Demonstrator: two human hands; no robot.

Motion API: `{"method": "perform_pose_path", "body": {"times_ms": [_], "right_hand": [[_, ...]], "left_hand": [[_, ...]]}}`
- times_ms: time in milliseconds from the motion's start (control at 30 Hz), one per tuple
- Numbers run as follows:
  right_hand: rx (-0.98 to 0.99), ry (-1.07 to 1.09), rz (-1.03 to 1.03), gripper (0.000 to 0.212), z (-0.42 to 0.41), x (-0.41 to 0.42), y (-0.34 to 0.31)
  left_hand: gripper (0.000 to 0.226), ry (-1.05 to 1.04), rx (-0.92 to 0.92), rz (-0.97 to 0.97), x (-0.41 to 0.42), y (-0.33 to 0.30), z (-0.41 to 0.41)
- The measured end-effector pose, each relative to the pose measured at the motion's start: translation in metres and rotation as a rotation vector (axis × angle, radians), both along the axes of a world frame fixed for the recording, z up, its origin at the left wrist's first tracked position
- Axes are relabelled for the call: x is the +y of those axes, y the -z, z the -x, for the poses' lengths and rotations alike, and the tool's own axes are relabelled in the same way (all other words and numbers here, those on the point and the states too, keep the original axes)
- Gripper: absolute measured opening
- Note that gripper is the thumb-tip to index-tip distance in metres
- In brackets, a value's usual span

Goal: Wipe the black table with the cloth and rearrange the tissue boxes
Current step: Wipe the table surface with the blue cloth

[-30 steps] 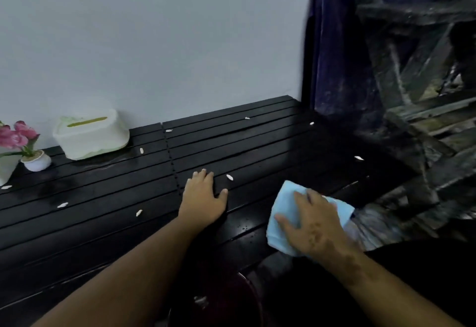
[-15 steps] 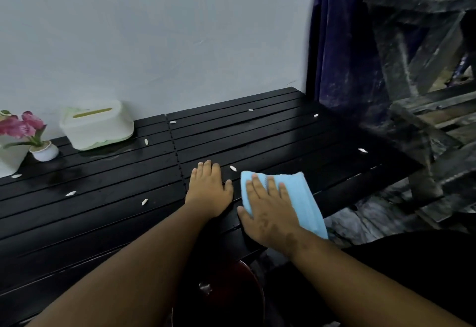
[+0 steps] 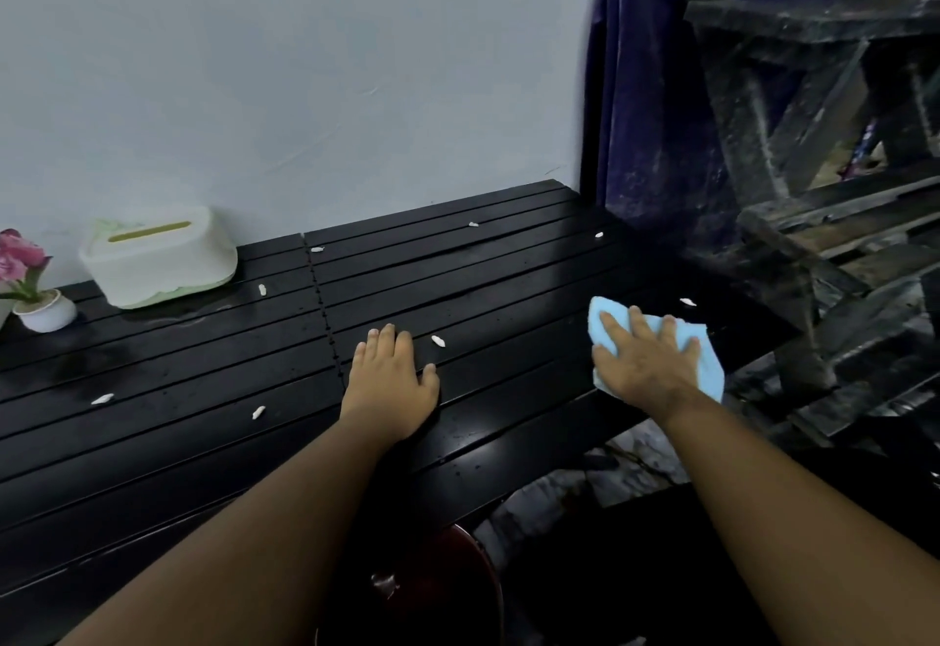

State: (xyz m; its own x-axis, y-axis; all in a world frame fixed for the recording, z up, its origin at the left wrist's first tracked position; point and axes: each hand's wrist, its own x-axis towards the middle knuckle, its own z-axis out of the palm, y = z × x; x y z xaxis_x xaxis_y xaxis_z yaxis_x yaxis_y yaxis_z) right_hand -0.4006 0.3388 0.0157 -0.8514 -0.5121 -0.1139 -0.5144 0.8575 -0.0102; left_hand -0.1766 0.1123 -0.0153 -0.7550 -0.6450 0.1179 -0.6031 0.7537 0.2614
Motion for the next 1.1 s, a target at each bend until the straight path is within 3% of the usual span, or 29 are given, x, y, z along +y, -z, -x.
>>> {"method": "perform_pose_path", "body": {"times_ms": [233,367,500,633,733,933,1033,1100], "right_hand": [[-0.037,-0.324,0.095,0.064,-0.093,-0.066,0.003],[-0.020,-0.463,0.113,0.063,-0.093,-0.037,0.008],[0.038,-0.200,0.080,0.080,-0.007,0.031,0.008],[-0.014,0.103,0.065,0.062,0.036,0.039,0.003],[-0.004,0.042,0.092,0.061,-0.001,-0.008,0.002],[-0.055,-0.377,0.128,0.060,-0.093,-0.045,0.005],[-0.067,-0.327,0.111,0.060,-0.053,-0.003,0.003],[-0.065,-0.161,0.101,0.064,-0.002,0.038,0.000]], "left_hand": [[0.066,0.000,-0.018,-0.013,-0.002,-0.001,-0.001],[0.065,-0.005,-0.015,-0.026,0.000,-0.001,-0.001],[0.065,-0.004,-0.012,-0.013,0.000,0.001,0.000],[0.065,-0.007,-0.014,-0.013,0.000,0.001,0.001],[0.064,-0.010,-0.012,-0.005,-0.001,0.000,0.002],[0.065,-0.009,-0.015,-0.019,-0.001,-0.001,0.001],[0.065,-0.002,-0.013,-0.015,-0.002,0.000,0.001],[0.063,-0.004,-0.003,-0.013,-0.004,0.003,0.002]]}}
